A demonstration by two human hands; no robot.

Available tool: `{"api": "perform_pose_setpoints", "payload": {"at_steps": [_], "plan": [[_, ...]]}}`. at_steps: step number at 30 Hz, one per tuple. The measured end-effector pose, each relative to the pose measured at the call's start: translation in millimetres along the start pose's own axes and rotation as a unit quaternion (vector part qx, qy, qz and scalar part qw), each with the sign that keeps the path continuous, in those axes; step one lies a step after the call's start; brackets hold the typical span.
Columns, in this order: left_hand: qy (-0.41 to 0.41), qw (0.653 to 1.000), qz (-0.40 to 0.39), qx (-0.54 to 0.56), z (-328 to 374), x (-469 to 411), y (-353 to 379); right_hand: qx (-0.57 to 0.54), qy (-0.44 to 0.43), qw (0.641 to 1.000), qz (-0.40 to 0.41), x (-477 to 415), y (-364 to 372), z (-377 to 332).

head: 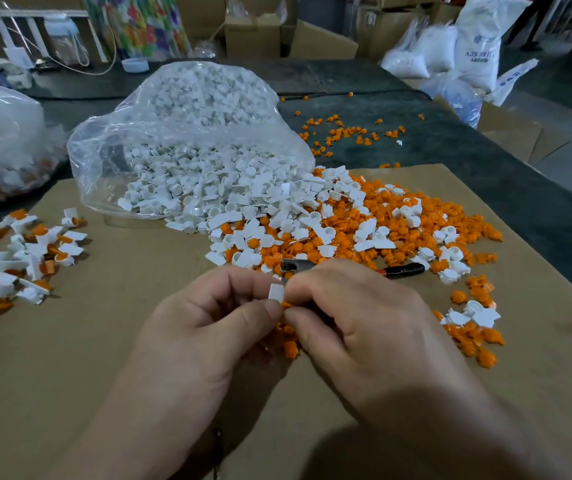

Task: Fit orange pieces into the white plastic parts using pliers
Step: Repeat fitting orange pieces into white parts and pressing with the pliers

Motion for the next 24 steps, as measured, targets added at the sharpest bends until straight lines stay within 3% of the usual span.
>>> {"api": "perform_pose_setpoints", "payload": {"at_steps": [4,15,24], "plan": [[0.008,1.0,0.01,-0.021,0.4,0.2,-2.2,-0.018,0.011,1.0,0.016,1.0,-0.2,2.7],[0.085,0.988,0.054,-0.121,9.1,4.6,0.2,-0.001,0.004,0.999,-0.036,-5.9,-4.7,-5.1],[0.044,0.993,0.059,-0.097,-4.6,-5.3,-2.9,-0.009,0.013,0.994,-0.107,-9.3,-5.2,-5.3]]}}
Point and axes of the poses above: each hand's wrist, its own x-axis away from the middle knuckle, its own y-axis out of the palm, z = x × y, the point moved 4 cm from there along -x, towards the middle knuckle, and after that the axes turned 12 degrees about -y, right-handed, at the moved point
